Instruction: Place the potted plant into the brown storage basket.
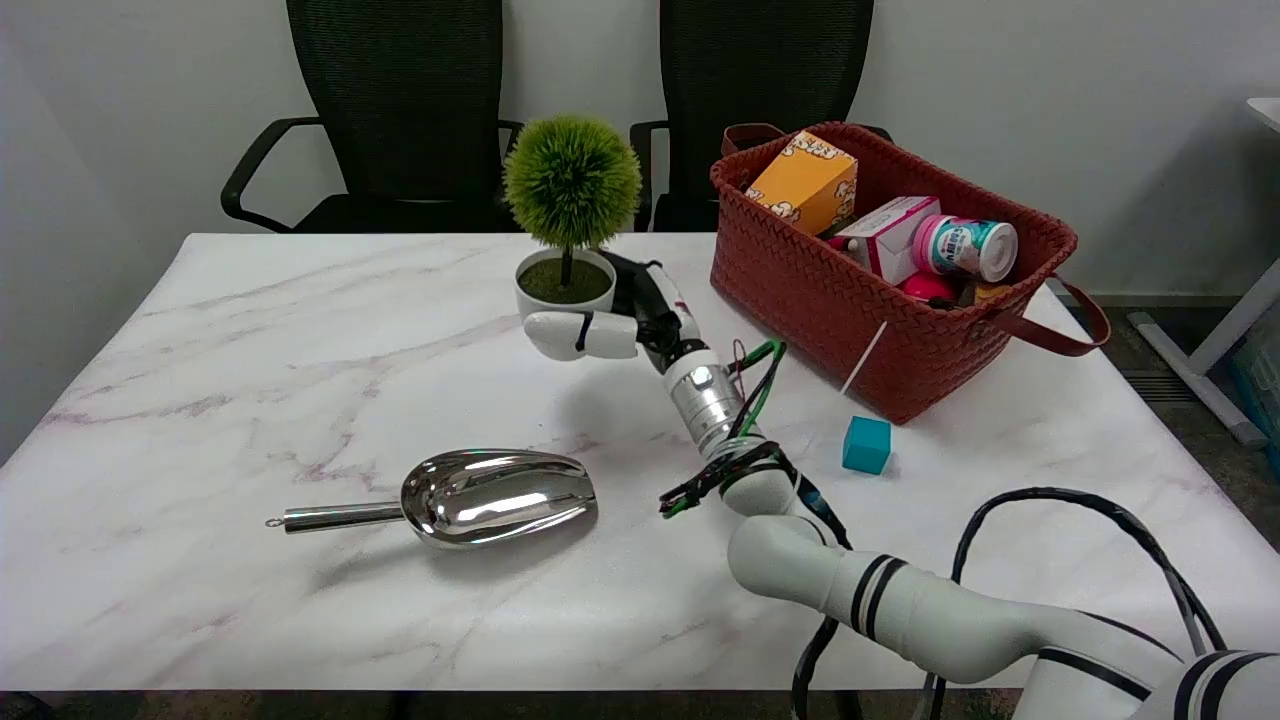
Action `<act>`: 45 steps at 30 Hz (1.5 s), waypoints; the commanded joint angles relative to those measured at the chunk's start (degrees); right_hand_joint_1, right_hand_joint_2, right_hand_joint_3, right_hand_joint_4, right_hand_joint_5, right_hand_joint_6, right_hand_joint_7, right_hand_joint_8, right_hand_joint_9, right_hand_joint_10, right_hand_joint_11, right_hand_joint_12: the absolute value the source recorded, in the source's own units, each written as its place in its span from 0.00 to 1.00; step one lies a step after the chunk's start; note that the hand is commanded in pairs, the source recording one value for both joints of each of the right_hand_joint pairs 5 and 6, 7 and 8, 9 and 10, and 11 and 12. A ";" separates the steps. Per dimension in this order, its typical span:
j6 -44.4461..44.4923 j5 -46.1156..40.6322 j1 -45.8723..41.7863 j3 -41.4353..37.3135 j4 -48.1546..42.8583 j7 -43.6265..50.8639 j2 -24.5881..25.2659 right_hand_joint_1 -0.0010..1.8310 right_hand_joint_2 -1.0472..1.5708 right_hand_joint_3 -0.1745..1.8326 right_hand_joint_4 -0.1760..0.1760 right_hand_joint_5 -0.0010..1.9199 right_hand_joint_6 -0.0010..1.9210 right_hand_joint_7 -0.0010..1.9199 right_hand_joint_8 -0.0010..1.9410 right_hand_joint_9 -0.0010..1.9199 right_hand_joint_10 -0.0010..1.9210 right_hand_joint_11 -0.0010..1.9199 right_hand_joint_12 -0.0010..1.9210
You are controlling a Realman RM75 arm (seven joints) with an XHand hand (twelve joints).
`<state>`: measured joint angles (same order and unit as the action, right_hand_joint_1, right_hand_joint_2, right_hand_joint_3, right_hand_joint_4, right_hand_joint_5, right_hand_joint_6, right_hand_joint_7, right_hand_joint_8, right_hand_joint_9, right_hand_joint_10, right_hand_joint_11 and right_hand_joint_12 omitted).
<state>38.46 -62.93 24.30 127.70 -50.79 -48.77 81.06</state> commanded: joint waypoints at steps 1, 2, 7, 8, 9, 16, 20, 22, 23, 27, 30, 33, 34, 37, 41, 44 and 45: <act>2.09 1.26 -0.23 -2.63 -9.50 3.43 -4.94 0.66 0.75 0.08 0.50 0.49 0.49 0.58 0.57 0.52 0.52 0.42 0.42; 2.13 1.26 -0.26 -3.02 -9.99 3.94 -5.20 0.66 0.75 0.08 0.50 0.49 0.49 0.58 0.57 0.52 0.52 0.42 0.42; 2.25 1.26 -0.39 -4.93 -12.71 6.57 -7.41 0.67 0.75 0.07 0.50 0.49 0.49 0.58 0.57 0.52 0.52 0.43 0.42; 2.25 1.19 -0.42 -5.41 -13.29 7.17 -8.06 0.67 0.75 0.07 0.50 0.48 0.48 0.58 0.57 0.52 0.52 0.43 0.43; 2.29 1.06 -0.47 -5.75 -13.62 7.53 -8.52 0.66 0.75 0.07 0.50 0.48 0.48 0.58 0.57 0.52 0.52 0.43 0.43; 2.41 1.26 -0.55 -9.50 -15.66 7.87 -11.19 0.65 0.73 0.09 0.50 0.48 0.48 0.58 0.57 0.52 0.52 0.42 0.42; 2.41 1.26 -0.69 -12.00 -16.56 9.18 -12.24 0.65 0.72 0.08 0.50 0.47 0.47 0.58 0.57 0.52 0.52 0.42 0.42; 2.49 1.26 -0.93 -13.12 -17.12 9.92 -12.48 0.65 0.72 0.07 0.50 0.47 0.47 0.58 0.57 0.52 0.52 0.42 0.42; 2.53 1.26 -1.03 -13.89 -17.46 10.44 -12.66 0.65 0.72 0.07 0.50 0.47 0.47 0.58 0.58 0.52 0.52 0.42 0.42; 3.66 1.26 -1.19 -16.12 -18.67 12.63 -13.51 0.65 0.71 0.08 0.50 0.47 0.47 0.58 0.58 0.52 0.52 0.41 0.41; 4.52 1.26 -1.38 -17.40 -20.03 14.56 -14.82 0.65 0.71 0.08 0.50 0.46 0.46 0.58 0.58 0.52 0.52 0.41 0.41; 5.16 0.99 -1.89 -18.95 -22.10 17.48 -16.15 0.65 0.71 0.08 0.50 0.46 0.46 0.58 0.58 0.52 0.52 0.41 0.41; 5.29 0.82 -2.31 -19.80 -23.04 19.24 -16.63 0.65 0.71 0.08 0.50 0.46 0.45 0.58 0.58 0.52 0.52 0.41 0.41; 5.29 0.70 -3.69 -22.83 -25.36 23.69 -17.40 0.65 0.70 0.07 0.50 0.45 0.45 0.59 0.58 0.53 0.53 0.41 0.41; 4.94 0.70 -5.41 -26.79 -27.34 28.60 -17.65 0.65 0.70 0.03 0.50 0.43 0.43 0.58 0.57 0.52 0.52 0.41 0.41; 4.81 0.70 -6.37 -29.00 -27.98 30.85 -17.85 0.65 0.68 0.02 0.50 0.42 0.42 0.57 0.56 0.52 0.52 0.39 0.39; 4.78 0.70 -6.67 -29.53 -27.98 31.21 -17.96 0.65 0.68 0.02 0.50 0.41 0.41 0.57 0.56 0.52 0.51 0.39 0.39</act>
<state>42.60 -61.82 22.03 109.78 -71.56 -31.38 66.68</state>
